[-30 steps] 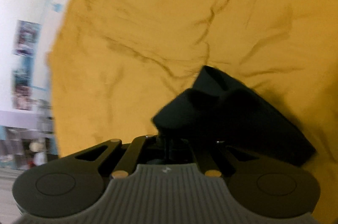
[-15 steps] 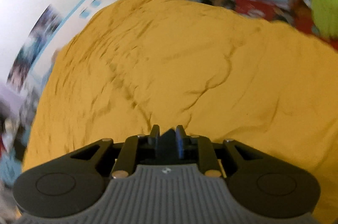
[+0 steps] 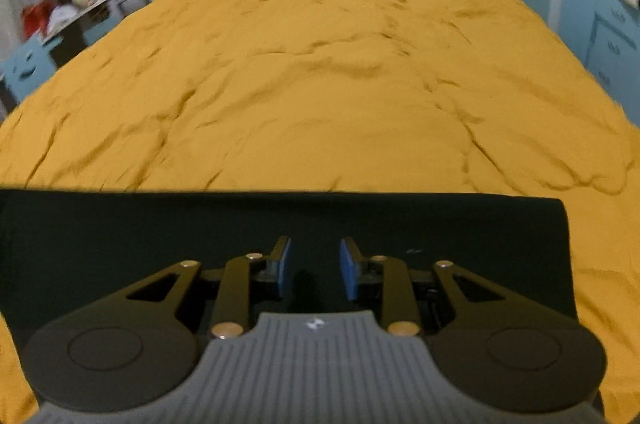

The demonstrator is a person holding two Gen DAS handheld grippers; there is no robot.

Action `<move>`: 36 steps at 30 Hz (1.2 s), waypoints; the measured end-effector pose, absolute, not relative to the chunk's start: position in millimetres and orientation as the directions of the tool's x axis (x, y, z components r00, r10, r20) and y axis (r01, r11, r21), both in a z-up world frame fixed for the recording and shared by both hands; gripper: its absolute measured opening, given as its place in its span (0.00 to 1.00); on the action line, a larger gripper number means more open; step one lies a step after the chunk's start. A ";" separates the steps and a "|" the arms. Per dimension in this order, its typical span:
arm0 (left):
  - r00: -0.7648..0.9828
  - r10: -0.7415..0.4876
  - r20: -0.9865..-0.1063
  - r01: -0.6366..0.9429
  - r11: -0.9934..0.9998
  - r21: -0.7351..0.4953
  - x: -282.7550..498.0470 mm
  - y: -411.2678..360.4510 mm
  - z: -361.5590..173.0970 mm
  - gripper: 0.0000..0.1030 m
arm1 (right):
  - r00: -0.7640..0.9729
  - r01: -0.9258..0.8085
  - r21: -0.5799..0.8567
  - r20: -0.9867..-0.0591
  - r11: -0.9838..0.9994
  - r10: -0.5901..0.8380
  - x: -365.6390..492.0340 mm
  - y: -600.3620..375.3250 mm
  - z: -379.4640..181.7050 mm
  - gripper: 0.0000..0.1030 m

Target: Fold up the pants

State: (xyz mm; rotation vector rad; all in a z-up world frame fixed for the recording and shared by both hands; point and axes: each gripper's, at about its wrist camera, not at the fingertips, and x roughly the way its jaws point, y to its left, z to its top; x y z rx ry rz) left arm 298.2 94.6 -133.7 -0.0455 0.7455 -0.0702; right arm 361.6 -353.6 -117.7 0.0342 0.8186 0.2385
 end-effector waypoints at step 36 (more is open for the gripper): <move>0.773 0.055 -0.632 -0.581 0.461 -0.670 281.7 384.4 -163.2 0.01 | 0.670 -0.235 0.162 -0.688 0.959 0.280 220.0 -311.1 -100.5 0.29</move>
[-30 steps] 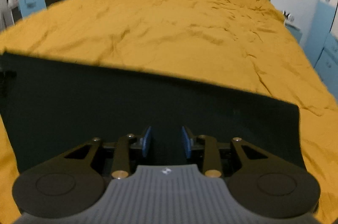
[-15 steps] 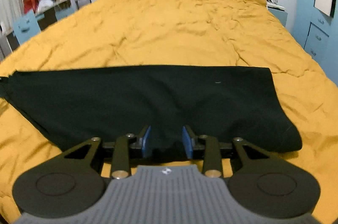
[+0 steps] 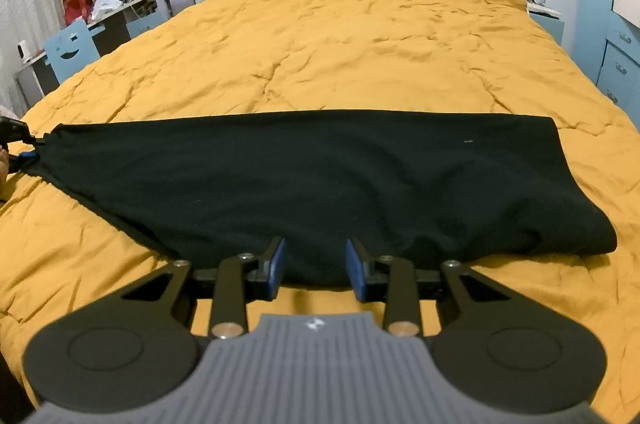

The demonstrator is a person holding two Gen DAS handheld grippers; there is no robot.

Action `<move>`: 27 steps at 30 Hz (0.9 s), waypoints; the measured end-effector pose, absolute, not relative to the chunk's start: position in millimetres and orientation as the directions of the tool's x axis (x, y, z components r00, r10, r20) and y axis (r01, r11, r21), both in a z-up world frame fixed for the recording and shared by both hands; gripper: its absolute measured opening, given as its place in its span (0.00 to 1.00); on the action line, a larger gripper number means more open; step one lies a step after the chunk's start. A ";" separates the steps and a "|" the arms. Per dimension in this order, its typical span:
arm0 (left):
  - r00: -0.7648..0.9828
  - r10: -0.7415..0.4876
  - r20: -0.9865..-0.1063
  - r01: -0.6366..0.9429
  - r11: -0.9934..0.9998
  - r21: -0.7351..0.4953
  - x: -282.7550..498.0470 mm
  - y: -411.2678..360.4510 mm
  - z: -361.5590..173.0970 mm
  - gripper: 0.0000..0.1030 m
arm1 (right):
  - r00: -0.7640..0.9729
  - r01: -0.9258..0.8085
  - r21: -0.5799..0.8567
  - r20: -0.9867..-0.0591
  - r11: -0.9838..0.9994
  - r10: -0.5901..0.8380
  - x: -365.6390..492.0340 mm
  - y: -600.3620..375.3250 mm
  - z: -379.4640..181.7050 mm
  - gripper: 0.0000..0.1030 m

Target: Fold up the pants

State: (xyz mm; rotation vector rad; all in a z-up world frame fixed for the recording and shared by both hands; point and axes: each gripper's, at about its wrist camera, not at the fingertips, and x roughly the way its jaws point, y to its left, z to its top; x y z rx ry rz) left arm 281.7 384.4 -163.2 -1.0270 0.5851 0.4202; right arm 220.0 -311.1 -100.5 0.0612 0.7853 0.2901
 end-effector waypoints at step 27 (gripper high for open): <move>0.693 0.163 -0.702 -0.681 0.466 -0.564 259.2 432.9 -168.3 0.09 | 0.659 -0.295 0.157 -0.681 0.943 0.319 209.7 -290.9 -91.8 0.29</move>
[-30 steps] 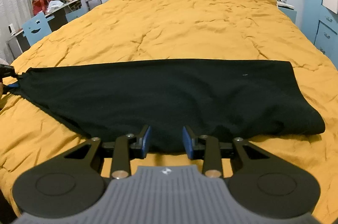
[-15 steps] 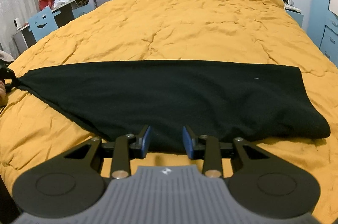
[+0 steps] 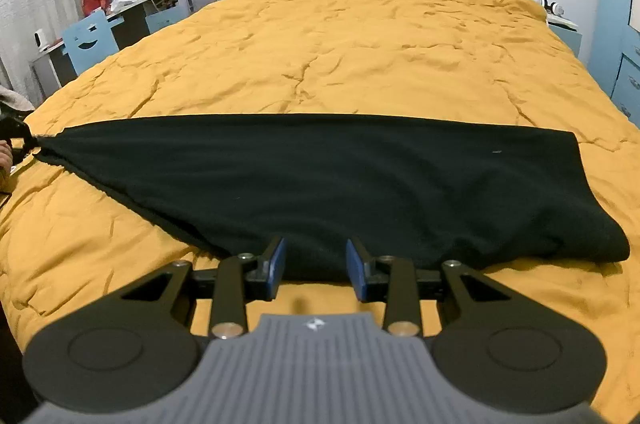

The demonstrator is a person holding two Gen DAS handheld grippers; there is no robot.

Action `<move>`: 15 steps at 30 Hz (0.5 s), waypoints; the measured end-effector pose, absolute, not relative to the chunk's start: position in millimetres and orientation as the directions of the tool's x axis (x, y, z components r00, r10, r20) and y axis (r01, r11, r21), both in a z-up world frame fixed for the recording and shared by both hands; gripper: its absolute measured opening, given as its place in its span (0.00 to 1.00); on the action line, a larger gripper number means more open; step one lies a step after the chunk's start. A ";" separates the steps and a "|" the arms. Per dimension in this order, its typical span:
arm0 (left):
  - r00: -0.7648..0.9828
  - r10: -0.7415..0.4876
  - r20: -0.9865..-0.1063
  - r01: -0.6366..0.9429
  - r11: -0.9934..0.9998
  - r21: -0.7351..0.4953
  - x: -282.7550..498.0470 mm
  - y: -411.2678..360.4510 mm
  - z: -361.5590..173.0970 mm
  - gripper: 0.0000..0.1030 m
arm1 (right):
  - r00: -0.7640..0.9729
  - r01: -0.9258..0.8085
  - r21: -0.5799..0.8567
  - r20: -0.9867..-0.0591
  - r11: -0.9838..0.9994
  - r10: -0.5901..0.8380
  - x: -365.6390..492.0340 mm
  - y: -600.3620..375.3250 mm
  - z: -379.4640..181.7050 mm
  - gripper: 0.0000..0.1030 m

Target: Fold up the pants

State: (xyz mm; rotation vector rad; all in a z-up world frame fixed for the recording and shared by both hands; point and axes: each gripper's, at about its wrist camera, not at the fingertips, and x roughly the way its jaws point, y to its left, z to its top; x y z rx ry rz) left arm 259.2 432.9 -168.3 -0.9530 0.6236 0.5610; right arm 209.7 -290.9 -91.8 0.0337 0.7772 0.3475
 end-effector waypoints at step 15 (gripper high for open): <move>0.713 0.141 -0.687 -0.656 0.482 -0.582 227.1 405.2 -159.7 0.49 | 0.576 -0.625 0.162 -0.565 0.764 0.591 257.5 -85.4 -81.7 0.29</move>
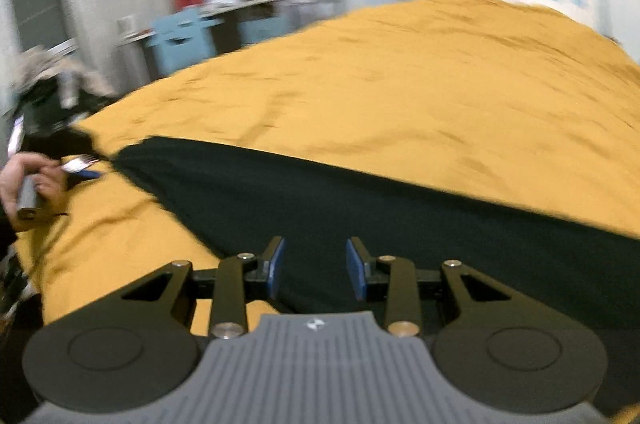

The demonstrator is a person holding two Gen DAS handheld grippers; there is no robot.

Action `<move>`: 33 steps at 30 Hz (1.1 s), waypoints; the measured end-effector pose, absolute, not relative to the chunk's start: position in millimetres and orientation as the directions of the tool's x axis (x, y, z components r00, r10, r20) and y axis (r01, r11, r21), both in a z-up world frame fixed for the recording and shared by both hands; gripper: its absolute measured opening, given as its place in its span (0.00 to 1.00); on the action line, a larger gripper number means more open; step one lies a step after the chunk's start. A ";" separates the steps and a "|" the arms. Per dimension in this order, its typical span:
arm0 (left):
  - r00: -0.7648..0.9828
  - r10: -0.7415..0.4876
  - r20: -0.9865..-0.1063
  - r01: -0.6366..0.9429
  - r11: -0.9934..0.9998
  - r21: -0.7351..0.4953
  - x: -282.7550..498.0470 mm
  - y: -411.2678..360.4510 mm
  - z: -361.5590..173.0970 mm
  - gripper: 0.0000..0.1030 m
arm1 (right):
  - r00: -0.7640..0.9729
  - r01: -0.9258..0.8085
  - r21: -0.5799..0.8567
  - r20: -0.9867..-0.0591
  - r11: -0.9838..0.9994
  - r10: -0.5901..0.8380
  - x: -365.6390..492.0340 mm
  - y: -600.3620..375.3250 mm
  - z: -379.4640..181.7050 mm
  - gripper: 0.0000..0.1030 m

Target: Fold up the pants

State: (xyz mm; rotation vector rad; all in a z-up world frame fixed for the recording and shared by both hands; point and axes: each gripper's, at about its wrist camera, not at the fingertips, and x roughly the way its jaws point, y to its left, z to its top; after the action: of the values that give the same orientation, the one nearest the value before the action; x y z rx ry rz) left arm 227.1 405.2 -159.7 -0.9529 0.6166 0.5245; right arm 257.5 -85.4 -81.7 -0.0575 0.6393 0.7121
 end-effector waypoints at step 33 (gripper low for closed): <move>0.835 -0.067 -0.545 -0.502 0.312 -0.807 204.6 440.4 -191.5 0.51 | 0.326 -0.896 0.042 -0.611 0.441 0.721 290.9 119.8 -104.2 0.03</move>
State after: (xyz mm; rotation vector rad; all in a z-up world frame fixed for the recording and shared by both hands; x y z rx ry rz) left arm 204.6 440.4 -191.5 -1.2349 0.5414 0.3063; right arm 290.9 119.8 -104.2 -0.3300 0.6116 1.0847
